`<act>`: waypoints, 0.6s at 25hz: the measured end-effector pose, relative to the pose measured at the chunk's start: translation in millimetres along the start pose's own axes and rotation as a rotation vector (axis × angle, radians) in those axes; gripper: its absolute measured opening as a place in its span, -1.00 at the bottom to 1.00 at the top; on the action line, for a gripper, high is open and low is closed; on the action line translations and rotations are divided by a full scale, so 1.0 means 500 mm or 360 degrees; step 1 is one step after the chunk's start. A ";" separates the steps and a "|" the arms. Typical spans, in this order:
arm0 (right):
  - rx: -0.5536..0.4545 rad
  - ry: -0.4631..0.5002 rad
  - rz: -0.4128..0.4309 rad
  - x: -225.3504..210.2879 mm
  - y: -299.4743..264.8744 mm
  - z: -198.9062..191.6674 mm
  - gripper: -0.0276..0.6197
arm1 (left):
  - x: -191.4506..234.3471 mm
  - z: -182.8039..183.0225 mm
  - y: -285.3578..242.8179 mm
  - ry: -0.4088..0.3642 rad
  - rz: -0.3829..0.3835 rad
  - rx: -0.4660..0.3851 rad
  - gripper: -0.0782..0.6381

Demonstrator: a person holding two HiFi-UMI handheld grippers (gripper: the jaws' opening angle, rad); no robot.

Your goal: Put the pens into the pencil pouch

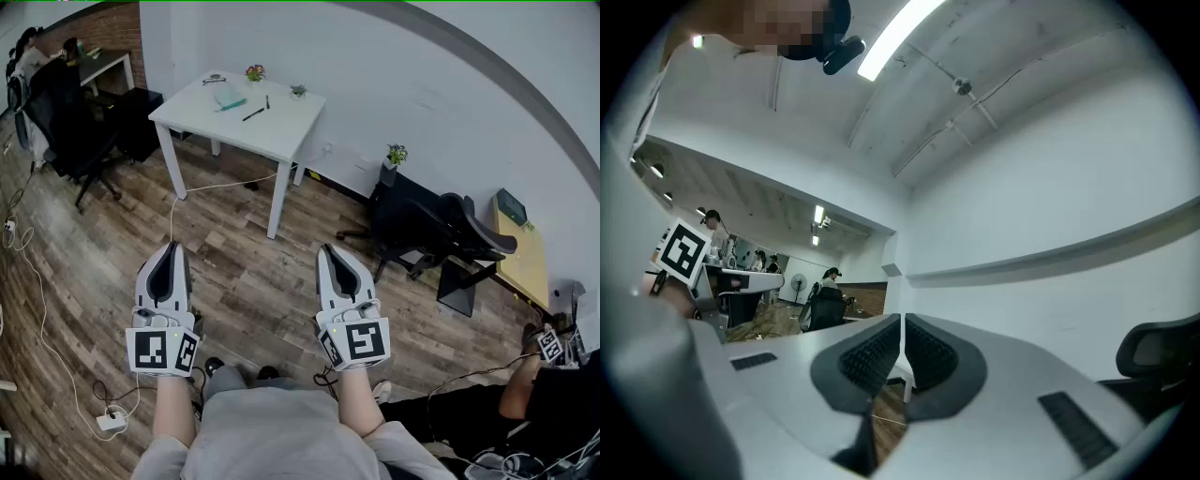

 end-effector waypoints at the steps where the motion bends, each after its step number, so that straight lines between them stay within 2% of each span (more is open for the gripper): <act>1: -0.0001 0.0000 0.0002 0.001 0.003 0.000 -0.80 | -0.002 -0.001 0.002 0.0001 -0.0001 0.0001 -0.71; 15: -0.0015 0.0003 -0.0004 0.005 0.008 0.001 -0.81 | -0.003 0.002 0.010 -0.0007 0.0005 -0.0007 -0.71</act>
Point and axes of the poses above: the fingertips, and each gripper's own axes: y backward along the fingers, x to its left, z out of its top, the point moved 3 cm from there along y, backward along the fingers, and after that the axes turned 5 degrees about y, right-handed, at the moved point
